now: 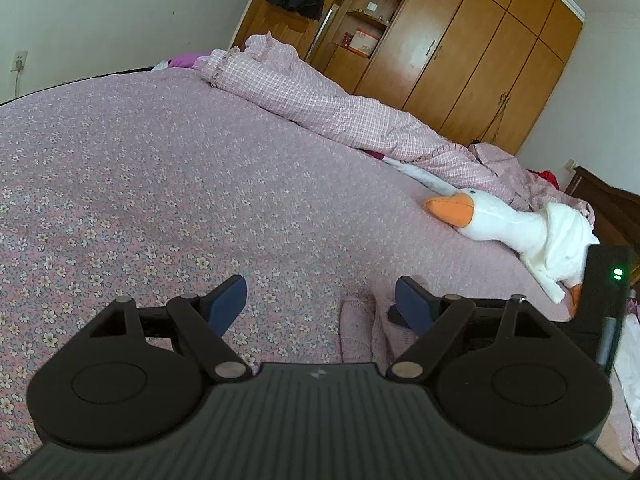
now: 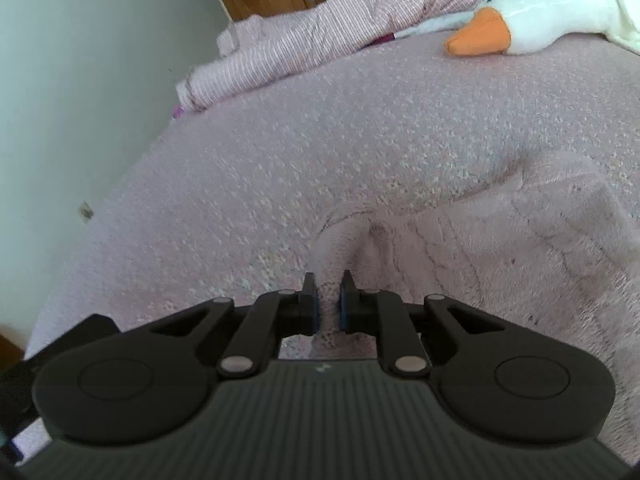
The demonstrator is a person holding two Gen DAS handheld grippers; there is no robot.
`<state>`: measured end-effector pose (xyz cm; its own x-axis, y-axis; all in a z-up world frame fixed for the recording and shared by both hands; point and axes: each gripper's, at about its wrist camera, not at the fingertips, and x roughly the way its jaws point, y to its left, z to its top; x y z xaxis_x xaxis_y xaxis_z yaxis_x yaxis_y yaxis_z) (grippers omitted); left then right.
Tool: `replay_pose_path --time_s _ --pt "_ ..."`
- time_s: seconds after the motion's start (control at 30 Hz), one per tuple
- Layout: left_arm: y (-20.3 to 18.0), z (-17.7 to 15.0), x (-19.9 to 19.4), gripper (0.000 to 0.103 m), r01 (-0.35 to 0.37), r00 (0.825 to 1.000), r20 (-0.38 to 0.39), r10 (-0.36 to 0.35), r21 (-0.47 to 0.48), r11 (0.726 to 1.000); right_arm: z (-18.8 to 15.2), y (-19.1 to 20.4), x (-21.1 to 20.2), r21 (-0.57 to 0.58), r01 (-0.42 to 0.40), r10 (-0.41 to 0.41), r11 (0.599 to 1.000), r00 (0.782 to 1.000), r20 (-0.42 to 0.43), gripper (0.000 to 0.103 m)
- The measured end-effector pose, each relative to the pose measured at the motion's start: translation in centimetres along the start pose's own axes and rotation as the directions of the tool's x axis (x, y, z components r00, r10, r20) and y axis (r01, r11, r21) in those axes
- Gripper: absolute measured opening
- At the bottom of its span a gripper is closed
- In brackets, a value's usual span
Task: Fold small clothes
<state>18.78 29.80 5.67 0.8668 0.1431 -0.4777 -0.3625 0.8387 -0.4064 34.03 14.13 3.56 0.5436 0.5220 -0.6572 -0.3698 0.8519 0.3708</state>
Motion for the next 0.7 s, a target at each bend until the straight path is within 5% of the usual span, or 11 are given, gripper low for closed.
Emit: replay_pose_path --time_s 0.13,0.27,0.47,0.7 --pt "-0.1 -0.1 0.0 0.086 0.003 1.0 0.006 -0.003 0.002 1.0 0.0 -1.2 -0.4 0.083 -0.087 0.085 0.993 0.996 0.027 0.024" --pt "-0.7 -0.5 0.5 0.086 0.007 1.0 -0.018 -0.007 0.017 1.0 0.7 -3.0 -3.5 0.077 -0.143 0.134 0.987 0.984 0.113 0.057" --pt "-3.0 -2.7 1.7 0.097 0.091 0.991 -0.103 -0.085 0.054 0.994 -0.6 -8.5 -10.8 -0.023 -0.113 0.115 0.993 0.976 0.187 0.058" --pt "-5.7 -6.2 2.0 0.096 0.11 0.979 -0.19 -0.077 0.171 0.979 -9.9 -15.0 -17.3 -0.193 0.107 -0.036 0.975 0.94 0.338 0.058"
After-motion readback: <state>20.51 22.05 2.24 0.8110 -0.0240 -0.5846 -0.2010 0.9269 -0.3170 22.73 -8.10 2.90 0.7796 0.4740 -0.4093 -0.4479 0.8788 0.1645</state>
